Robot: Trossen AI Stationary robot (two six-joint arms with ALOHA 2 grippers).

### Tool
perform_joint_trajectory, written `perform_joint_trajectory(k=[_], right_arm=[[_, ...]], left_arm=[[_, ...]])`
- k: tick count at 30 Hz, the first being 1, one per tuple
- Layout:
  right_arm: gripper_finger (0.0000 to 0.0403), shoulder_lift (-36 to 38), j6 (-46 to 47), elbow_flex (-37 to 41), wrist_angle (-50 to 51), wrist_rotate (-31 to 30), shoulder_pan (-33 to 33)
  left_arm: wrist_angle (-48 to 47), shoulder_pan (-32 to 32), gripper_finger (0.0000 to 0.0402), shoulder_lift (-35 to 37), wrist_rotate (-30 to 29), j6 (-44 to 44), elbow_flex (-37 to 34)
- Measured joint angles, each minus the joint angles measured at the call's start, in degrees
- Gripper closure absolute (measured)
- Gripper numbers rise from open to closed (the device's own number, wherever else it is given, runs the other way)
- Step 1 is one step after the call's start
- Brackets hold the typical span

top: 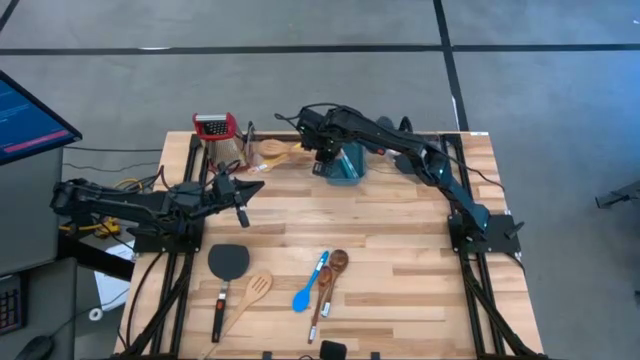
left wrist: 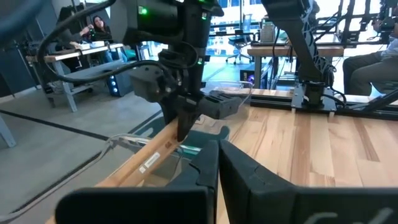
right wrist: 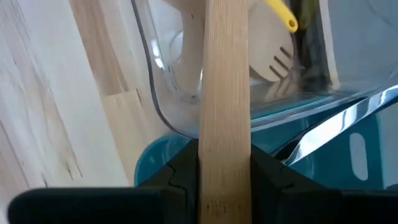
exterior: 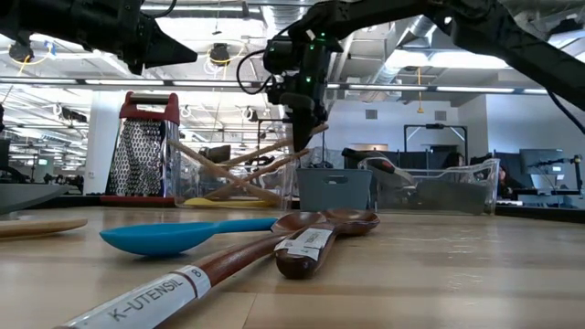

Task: Pick & Place Kitchen Items
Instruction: Put the brown slotted spoon into the left transparent bin, then put the blue serving spoon into the left transparent bin

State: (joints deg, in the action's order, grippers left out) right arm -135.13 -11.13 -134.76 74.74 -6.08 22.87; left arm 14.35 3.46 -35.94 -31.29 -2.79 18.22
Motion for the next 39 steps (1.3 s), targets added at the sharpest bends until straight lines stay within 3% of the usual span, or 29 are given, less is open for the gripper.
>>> perform_joint_trajectory(k=[7,14,18,28,39], right_arm=[[0.032,0.69,-1.01,0.14,-0.7,-0.16,0.02],[0.0271,0.81,-1.06,-0.07,-0.64,-1.43,0.08],[0.0265,0.79,-1.47,-0.07,-0.73,-1.45,-0.3],[0.0316,3.27,-3.0,-0.24,2.07,-1.8,-1.38],[0.0392,12.35,-3.92,-0.2,4.27,-1.29,-3.39]], left_arm=[[-0.11,0.0,0.04,0.0,0.0,0.02,0.0],[-0.22,0.0,0.04,-0.04,-0.01,0.04,0.0],[-0.24,0.0,0.04,-0.04,-0.02,0.04,0.0],[-0.24,0.0,0.04,-0.04,0.0,0.04,0.0],[-0.27,0.02,0.04,-0.05,0.0,0.07,0.0]])
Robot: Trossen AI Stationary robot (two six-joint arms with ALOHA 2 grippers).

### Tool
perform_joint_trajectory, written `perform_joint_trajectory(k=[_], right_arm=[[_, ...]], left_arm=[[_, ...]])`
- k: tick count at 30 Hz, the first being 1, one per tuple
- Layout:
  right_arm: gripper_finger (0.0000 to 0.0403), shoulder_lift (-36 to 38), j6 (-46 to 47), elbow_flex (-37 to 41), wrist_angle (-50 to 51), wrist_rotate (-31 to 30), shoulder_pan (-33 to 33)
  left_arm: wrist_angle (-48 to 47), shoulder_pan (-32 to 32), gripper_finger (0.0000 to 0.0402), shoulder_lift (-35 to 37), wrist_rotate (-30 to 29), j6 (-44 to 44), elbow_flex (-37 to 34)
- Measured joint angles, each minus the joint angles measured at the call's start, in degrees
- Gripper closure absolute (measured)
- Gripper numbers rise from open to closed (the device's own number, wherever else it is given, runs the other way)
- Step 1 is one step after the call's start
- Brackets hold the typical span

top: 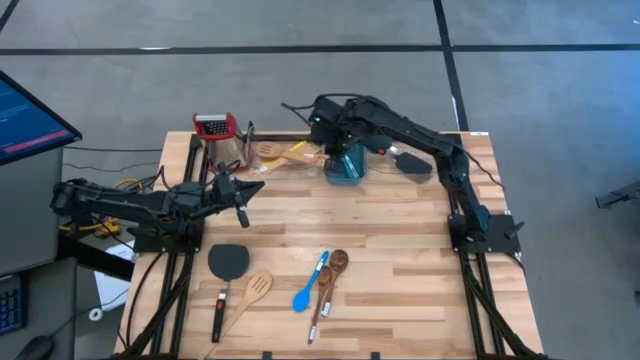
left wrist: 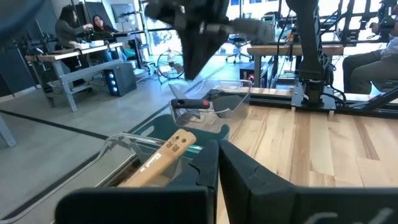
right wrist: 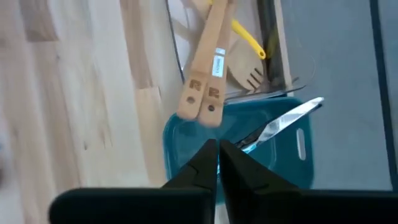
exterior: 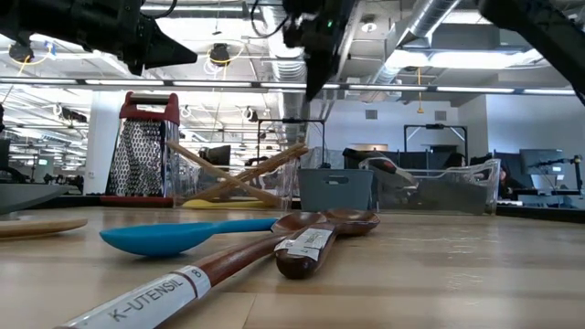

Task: Pick & Place Kitchen Items
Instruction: Put the blue serving spoon into the left transparent bin

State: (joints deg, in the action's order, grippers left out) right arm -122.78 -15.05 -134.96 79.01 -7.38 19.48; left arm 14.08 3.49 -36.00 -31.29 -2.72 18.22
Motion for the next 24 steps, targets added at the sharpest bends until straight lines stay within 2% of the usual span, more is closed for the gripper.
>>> perform_joint_trajectory(k=[3,9,14,19,24], right_arm=[[0.0401,2.51,0.0,0.0,1.53,1.33,-0.54],[0.0401,8.32,0.06,1.14,1.88,9.72,-2.28],[0.0401,12.46,0.05,4.9,0.59,10.58,-4.93],[0.0402,19.53,0.52,16.89,-7.49,10.6,-7.2],[0.0402,29.89,1.64,36.42,-21.32,10.76,-8.06]], left_arm=[[-0.14,0.0,0.04,-0.01,0.0,0.0,0.0],[-0.45,0.0,0.04,-0.01,0.0,0.02,0.0],[-1.79,0.0,0.04,-0.01,0.0,0.07,0.0],[-2.16,0.0,0.04,-0.01,0.01,0.15,0.0],[-2.2,0.0,0.04,-0.01,0.0,0.17,0.0]])
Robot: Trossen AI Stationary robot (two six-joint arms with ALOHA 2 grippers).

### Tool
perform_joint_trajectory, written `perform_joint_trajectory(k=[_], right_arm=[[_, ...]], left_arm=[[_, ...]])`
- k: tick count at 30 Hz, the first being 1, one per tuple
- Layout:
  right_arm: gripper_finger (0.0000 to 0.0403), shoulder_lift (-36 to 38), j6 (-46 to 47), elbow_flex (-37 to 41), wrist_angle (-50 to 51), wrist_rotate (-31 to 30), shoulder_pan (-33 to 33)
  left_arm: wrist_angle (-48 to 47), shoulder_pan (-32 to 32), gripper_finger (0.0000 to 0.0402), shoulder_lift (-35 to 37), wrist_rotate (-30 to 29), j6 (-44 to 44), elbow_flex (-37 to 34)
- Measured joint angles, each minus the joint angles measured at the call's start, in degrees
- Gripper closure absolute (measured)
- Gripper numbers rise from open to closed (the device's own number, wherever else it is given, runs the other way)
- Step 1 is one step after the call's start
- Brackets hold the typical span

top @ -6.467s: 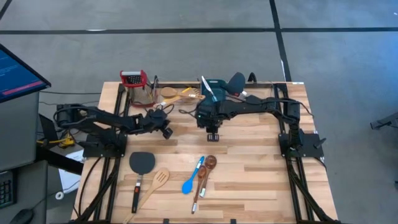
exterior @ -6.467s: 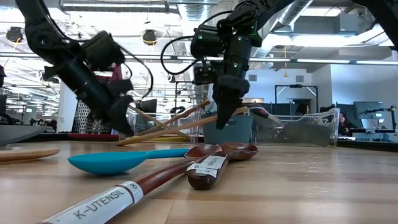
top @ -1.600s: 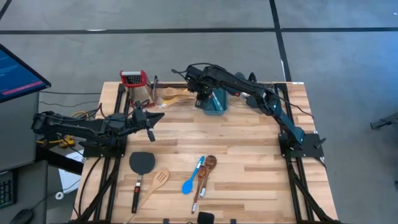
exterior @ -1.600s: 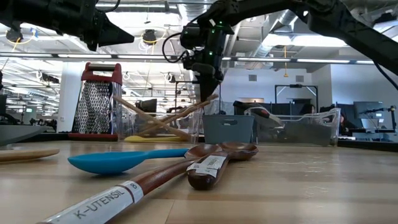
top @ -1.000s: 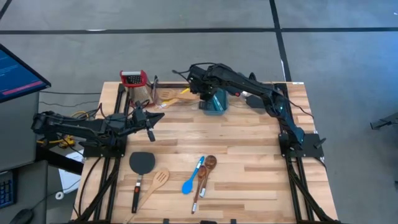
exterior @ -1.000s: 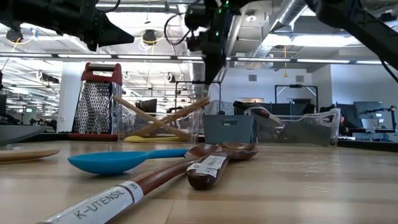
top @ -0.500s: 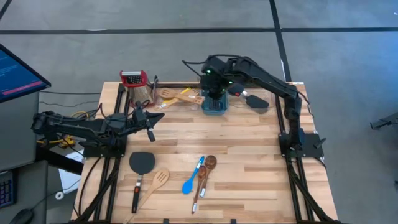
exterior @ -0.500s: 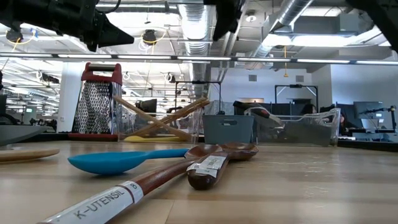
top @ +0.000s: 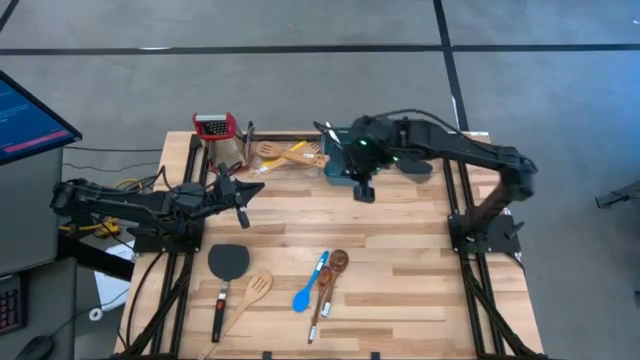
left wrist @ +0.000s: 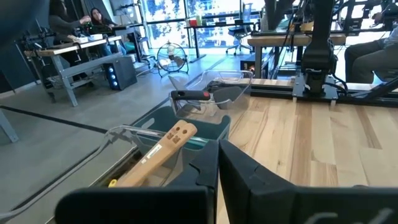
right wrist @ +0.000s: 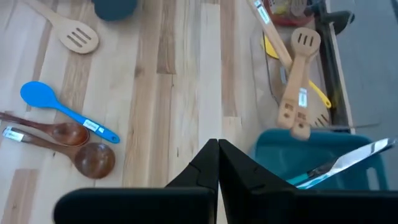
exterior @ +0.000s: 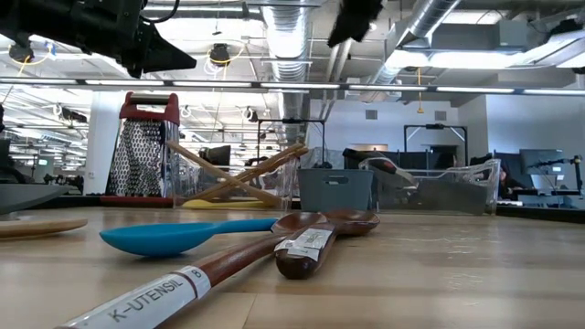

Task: Pick & Place Kitchen Items
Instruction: Put the blue serving spoon into the left transparent bin

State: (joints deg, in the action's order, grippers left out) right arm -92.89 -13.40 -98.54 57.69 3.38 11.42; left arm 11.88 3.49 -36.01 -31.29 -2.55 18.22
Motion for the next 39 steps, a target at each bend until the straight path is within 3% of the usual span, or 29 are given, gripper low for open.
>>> perform_joint_trajectory(k=[12,19,23,29,39], right_arm=[[0.0402,27.82,7.92,48.61,-44.42,0.02,-0.94],[0.0401,39.46,11.9,67.46,-63.13,0.04,-2.85],[0.0401,44.18,11.97,71.98,-66.88,0.04,-4.12],[0.0401,47.68,10.24,72.78,-67.37,0.04,-6.41],[0.0401,43.67,7.08,72.8,-67.21,0.06,-10.21]], left_arm=[[0.03,0.0,0.04,-0.18,0.01,0.0,0.0],[-0.06,-0.02,0.04,-1.71,0.0,-0.04,0.0],[0.17,-0.02,0.04,-2.58,0.02,-0.06,0.0],[0.17,-0.02,0.04,-4.57,0.02,2.05,0.0],[0.17,-0.02,0.04,-11.89,4.29,9.38,0.0]])
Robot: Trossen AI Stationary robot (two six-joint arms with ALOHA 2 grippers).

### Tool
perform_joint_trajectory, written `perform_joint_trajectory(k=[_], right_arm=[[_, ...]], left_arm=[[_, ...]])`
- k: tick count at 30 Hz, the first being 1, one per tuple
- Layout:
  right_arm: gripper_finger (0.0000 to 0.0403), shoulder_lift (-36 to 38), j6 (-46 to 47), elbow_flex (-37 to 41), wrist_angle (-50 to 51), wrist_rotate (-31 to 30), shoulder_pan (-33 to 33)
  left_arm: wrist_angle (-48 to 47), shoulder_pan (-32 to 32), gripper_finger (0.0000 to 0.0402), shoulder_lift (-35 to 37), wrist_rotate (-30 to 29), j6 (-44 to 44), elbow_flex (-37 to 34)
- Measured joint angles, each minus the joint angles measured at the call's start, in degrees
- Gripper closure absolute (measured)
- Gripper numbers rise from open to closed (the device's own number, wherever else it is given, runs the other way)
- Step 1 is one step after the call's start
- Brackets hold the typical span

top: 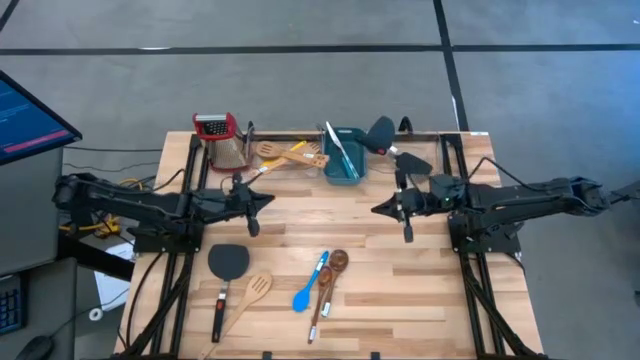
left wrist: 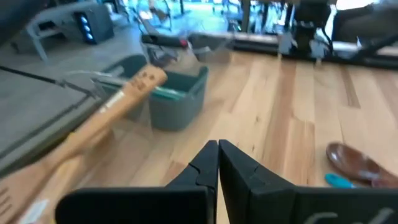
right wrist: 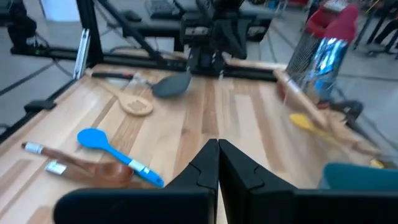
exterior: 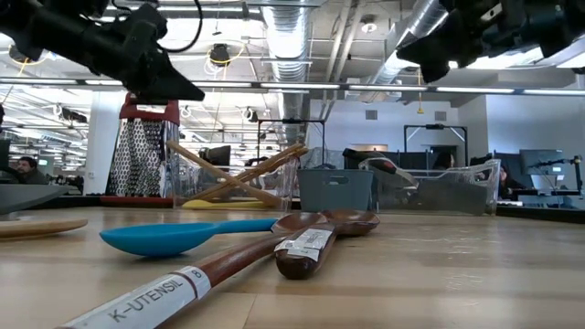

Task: Pick & Place Kitchen Items
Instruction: Put the blue serving spoon into the left transparent bin

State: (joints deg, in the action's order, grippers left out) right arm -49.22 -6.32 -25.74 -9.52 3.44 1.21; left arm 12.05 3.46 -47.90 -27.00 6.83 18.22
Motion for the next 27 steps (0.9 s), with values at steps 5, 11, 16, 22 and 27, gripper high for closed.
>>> perform_joint_trajectory(k=[5,11,16,22,27], right_arm=[[0.0401,-4.1,0.21,0.0,-0.19,0.0,0.05],[0.0401,-8.58,0.36,0.02,-3.49,0.0,1.67],[0.0401,-11.3,0.37,0.02,-6.85,0.0,3.16],[0.0401,-13.28,0.37,0.04,-7.26,-0.02,3.86],[0.0401,-13.87,0.36,0.04,-7.43,-0.01,3.85]], left_arm=[[0.4,0.0,0.04,-4.39,0.63,0.48,0.0],[1.41,0.0,0.04,-8.79,1.77,7.58,0.0],[3.39,0.02,0.04,-11.76,4.78,9.9,0.0],[7.91,0.0,0.04,-14.73,7.31,11.25,0.0],[12.94,1.21,0.04,-16.97,9.87,16.53,0.0]])
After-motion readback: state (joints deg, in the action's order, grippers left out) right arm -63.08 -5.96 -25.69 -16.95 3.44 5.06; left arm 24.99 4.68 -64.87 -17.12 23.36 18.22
